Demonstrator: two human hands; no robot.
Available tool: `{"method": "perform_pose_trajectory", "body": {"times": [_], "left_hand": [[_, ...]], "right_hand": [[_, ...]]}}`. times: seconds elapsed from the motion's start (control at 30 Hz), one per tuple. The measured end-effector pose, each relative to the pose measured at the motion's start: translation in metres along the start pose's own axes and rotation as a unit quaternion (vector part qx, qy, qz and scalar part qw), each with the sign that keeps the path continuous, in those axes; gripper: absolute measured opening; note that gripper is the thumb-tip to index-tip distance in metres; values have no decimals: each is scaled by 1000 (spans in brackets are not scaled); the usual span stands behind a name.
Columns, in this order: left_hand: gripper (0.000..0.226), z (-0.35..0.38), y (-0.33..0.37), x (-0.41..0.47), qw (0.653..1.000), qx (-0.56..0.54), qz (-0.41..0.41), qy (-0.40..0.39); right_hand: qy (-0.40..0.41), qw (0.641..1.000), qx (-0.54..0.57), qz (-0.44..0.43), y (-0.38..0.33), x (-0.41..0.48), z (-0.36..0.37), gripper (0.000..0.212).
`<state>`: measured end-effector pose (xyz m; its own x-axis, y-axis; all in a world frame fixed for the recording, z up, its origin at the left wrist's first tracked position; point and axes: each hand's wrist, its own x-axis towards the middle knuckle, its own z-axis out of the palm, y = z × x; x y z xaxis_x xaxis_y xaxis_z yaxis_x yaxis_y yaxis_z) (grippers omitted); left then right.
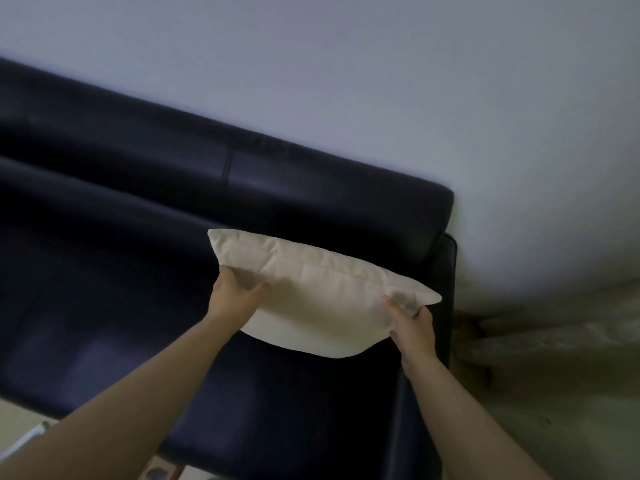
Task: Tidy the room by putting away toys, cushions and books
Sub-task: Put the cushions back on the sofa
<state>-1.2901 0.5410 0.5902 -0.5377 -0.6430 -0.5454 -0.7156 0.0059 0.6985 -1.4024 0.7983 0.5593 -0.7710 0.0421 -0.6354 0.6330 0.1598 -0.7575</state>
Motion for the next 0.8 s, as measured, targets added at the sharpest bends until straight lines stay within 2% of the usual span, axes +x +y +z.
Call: {"method": "perform_pose_trajectory", "body": {"times": [0.2, 0.33, 0.47, 0.57, 0.7, 0.8], "left_hand": [[54, -6, 1, -25, 1000, -9, 9, -10], [58, -11, 2, -40, 1000, 13, 17, -21], [73, -12, 5, -53, 999, 25, 20, -26], [79, -12, 5, -61, 999, 24, 15, -35], [71, -14, 9, -78, 999, 10, 32, -42], [64, -16, 10, -90, 998, -11, 38, -47]], "right_hand": [[-3, 1000, 17, 20, 2, -14, -8, 90], [-19, 1000, 10, 10, 2, -28, -12, 86], [-32, 999, -25, -32, 1, -47, -6, 75], [-39, 998, -28, -45, 1, -60, -2, 81], [-55, 996, -39, -62, -4, -78, 1, 83], [-80, 992, -61, -77, -11, -94, 4, 72]]}}
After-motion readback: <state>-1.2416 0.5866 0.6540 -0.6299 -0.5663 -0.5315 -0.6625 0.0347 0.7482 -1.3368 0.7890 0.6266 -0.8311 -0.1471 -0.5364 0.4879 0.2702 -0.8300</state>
